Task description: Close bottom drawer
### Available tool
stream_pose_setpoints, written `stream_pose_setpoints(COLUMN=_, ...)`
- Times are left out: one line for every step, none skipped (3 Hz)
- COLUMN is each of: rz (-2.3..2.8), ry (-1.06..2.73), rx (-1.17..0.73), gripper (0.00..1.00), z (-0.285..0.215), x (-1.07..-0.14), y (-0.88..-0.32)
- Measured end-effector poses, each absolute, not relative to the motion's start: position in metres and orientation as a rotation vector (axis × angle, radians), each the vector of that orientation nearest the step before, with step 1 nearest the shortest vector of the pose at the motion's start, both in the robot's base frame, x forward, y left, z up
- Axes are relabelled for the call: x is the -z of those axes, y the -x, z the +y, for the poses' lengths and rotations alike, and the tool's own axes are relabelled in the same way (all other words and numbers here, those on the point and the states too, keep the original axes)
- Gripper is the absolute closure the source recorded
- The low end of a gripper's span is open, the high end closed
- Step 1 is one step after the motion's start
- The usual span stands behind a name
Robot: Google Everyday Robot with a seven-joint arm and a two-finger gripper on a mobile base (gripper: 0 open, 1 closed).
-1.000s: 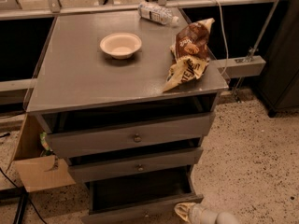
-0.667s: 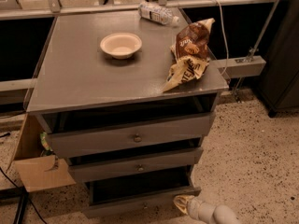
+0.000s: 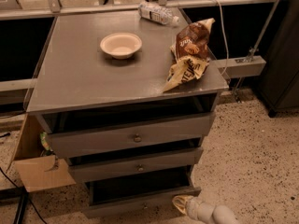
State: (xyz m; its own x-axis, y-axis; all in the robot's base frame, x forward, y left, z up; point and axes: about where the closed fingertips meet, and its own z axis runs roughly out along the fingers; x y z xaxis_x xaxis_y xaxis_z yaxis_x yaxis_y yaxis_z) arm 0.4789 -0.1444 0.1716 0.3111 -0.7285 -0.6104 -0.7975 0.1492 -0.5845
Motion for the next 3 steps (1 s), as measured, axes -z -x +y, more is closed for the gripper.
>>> stream_pose_setpoints(rz=1.391, ry=1.568, rx=-0.074, gripper=1.0, z=-0.137, x=-0.172, y=-0.493)
stream_pose_setpoints(rz=1.355, ry=1.549, rx=-0.051, gripper=1.0, z=-0.132, x=-0.177, y=-0.507)
stream_pose_setpoints(rz=1.317, ry=1.528, rx=-0.023, gripper=1.0, z=-0.128, x=-0.182, y=-0.526)
